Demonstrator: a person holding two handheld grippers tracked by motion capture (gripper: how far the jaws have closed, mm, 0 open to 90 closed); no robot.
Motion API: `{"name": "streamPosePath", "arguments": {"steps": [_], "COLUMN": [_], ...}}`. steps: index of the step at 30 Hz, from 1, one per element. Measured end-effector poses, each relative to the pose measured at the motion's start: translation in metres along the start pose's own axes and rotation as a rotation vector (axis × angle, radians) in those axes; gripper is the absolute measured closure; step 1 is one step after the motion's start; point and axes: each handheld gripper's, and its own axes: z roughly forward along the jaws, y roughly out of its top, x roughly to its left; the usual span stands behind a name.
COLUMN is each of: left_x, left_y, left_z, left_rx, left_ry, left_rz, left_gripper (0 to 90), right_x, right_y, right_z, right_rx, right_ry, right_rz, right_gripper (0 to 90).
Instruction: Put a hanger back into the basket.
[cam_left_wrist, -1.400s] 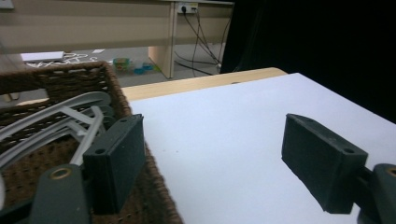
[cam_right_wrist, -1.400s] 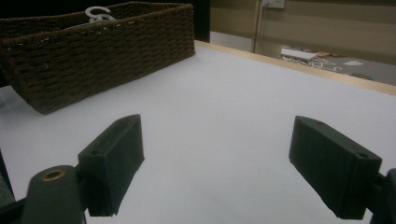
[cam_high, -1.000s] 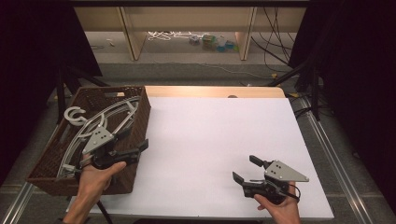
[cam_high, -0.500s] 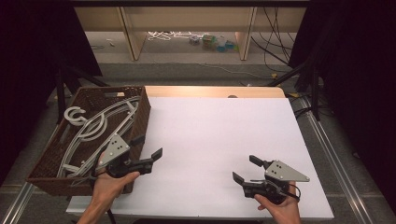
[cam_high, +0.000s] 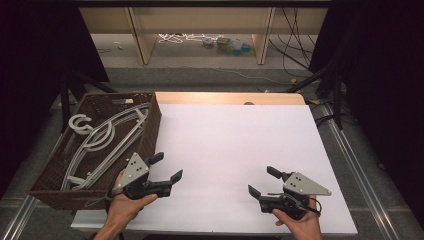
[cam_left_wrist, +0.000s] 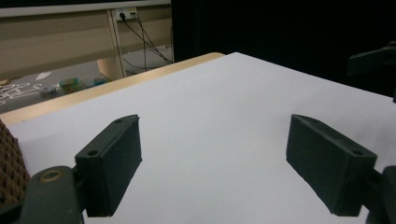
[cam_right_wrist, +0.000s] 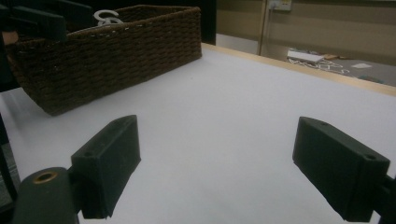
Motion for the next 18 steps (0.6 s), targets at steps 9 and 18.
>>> {"name": "streamPosePath", "arguments": {"steps": [9, 18], "left_x": [-0.002, -0.007], "left_y": [-0.021, -0.026], "left_z": [-0.002, -0.009], "left_rx": [0.026, 0.025], "left_ry": [0.013, 0.009], "left_rz": [0.007, 0.019], "left_gripper": [16.8, 17.1], "right_x": [0.004, 0.003], "right_y": [0.001, 0.001], "right_z": [0.002, 0.001], "right_rx": [0.018, 0.006], "right_ry": [0.018, 0.011], "right_rz": [-0.003, 0.006], "right_gripper": [15.8, 15.8]}}
